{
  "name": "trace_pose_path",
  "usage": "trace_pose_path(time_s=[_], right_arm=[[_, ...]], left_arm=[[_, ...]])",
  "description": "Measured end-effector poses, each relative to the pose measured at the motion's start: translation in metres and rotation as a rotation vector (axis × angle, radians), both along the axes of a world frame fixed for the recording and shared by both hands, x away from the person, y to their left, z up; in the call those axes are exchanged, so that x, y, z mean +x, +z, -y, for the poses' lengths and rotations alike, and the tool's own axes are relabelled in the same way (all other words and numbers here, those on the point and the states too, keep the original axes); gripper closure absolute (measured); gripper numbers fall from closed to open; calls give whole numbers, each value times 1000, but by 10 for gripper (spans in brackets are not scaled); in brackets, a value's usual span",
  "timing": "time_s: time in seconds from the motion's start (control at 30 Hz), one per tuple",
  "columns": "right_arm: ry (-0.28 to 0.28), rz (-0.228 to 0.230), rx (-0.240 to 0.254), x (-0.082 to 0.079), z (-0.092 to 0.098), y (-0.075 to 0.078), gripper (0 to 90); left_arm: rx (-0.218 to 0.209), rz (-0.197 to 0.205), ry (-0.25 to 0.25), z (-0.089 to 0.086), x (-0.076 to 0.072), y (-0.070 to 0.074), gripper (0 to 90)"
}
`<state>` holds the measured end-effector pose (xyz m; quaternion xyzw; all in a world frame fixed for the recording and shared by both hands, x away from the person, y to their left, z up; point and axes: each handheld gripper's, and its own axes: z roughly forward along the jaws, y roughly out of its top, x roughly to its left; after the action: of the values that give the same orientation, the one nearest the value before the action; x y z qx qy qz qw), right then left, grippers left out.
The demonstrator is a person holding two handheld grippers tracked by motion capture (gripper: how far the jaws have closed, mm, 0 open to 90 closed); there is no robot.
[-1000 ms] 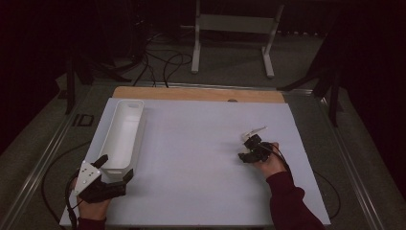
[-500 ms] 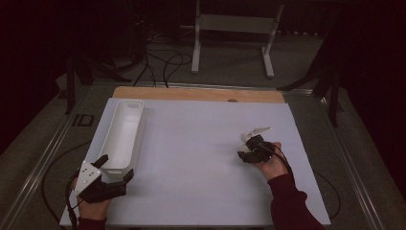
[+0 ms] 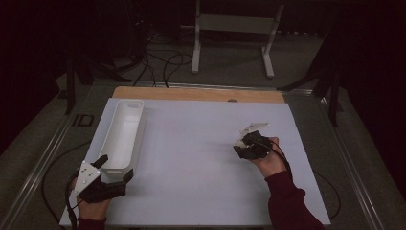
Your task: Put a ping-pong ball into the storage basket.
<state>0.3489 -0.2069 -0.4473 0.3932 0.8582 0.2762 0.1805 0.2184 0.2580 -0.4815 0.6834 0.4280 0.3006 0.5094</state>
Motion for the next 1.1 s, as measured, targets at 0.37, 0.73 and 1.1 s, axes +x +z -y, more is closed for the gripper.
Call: trace_pose_path(time_s=[0.37,0.73,1.1], right_arm=[[25,21,26,3,-8,8,504],[33,38,51,4,-11,10,504],[57,57,82,9,-21,15,504]], left_arm=[[1,-2,-1,0,0,0,2],[2,-2,-3,0,1,0,1],[2,-2,-2,0,0,0,1]])
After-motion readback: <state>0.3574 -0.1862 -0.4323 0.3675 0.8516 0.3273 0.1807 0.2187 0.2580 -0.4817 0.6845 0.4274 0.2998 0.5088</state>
